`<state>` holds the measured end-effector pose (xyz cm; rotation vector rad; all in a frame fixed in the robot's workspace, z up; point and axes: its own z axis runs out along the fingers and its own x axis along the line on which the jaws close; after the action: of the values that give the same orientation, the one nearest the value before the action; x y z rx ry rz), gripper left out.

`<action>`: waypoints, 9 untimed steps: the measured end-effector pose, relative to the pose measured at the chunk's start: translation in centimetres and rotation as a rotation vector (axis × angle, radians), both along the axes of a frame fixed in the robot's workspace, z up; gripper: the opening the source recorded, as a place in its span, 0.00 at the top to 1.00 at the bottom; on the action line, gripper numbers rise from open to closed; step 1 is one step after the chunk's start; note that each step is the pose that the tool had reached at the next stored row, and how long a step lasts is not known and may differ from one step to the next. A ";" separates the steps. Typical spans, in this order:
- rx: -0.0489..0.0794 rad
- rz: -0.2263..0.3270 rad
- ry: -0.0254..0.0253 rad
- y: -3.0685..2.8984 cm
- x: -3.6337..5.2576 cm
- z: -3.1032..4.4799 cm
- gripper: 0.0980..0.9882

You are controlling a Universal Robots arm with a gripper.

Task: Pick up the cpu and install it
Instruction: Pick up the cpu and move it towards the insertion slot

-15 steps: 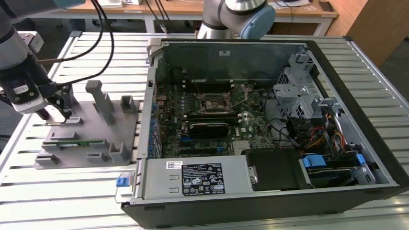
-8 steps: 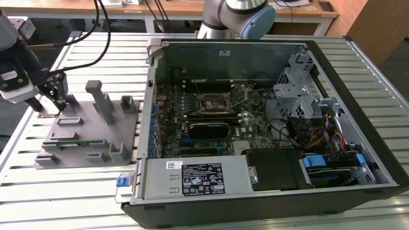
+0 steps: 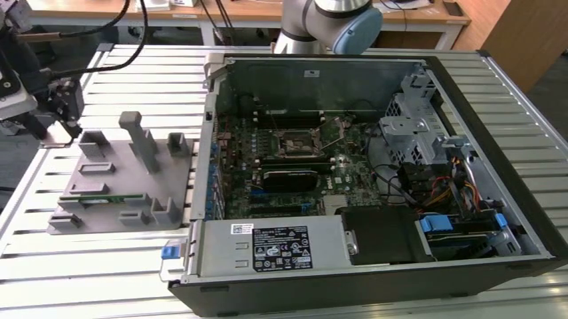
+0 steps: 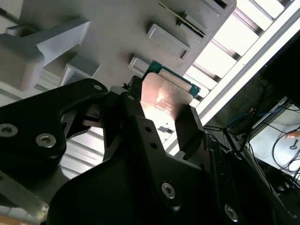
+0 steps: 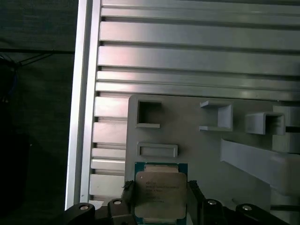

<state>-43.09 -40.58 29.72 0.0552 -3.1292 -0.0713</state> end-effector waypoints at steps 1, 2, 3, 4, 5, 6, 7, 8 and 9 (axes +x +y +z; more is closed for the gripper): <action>0.000 0.000 -0.0001 0.02 0.00 0.44 0.52; 0.000 0.000 0.0000 0.04 0.00 0.88 0.52; 0.000 0.000 0.0000 0.06 0.00 1.30 0.52; 0.000 0.000 -0.0002 0.08 0.00 1.73 0.52; 0.000 0.000 0.0000 0.11 -0.01 2.19 0.52; 0.000 0.000 0.0000 0.13 0.00 2.62 0.52; 0.000 0.000 -0.0001 0.16 0.00 3.05 0.52; 0.000 0.000 -0.0001 0.19 0.00 3.46 0.52; 0.000 0.000 -0.0001 0.21 0.00 3.88 0.52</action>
<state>-43.09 -40.37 33.59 0.0552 -3.1292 -0.0714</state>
